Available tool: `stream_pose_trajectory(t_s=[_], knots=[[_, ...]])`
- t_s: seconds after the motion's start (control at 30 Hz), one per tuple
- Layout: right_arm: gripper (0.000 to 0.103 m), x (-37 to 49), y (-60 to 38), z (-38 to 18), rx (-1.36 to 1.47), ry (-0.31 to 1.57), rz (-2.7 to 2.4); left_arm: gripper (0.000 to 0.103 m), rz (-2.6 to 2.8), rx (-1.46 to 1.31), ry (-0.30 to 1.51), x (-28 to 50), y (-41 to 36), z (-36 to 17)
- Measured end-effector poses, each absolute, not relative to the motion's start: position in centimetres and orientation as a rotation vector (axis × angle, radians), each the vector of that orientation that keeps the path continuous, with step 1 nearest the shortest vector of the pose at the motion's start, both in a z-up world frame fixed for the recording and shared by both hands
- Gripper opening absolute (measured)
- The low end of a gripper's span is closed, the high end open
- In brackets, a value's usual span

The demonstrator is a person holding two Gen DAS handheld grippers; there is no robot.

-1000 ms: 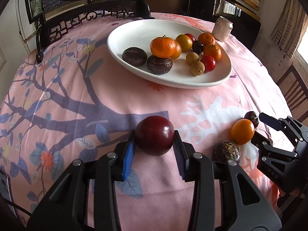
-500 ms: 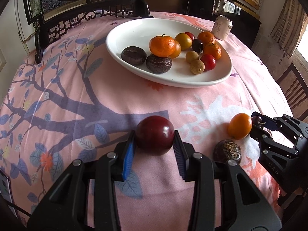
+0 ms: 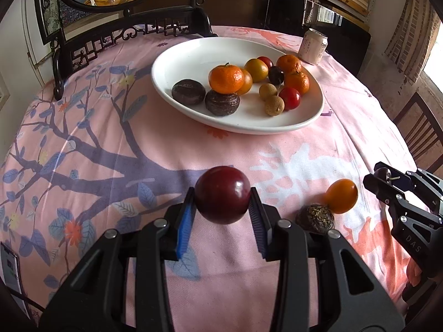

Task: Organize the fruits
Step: 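Carry the plum and cherry over the white plate and open both grippers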

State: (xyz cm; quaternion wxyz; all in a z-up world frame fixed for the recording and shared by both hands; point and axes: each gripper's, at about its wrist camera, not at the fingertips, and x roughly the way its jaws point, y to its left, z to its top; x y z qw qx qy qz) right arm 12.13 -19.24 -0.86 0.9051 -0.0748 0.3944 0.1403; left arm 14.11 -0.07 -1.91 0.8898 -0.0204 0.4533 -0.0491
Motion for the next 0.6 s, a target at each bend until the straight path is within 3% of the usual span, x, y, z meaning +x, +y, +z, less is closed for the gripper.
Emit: stream_pose_trajectory(t_s=[0.4,0.6], knots=[[0.028,15.0,-16.2,4.3,-0.138,0.597,0.335,0.038,-0.100,-0.026,0.883,16.5,0.0,3.0],[0.028,18.8,-13.5,4.1,-0.121,0.612,0.388,0.038,-0.022,-0.027,0.866,21.8,0.5,4.9]])
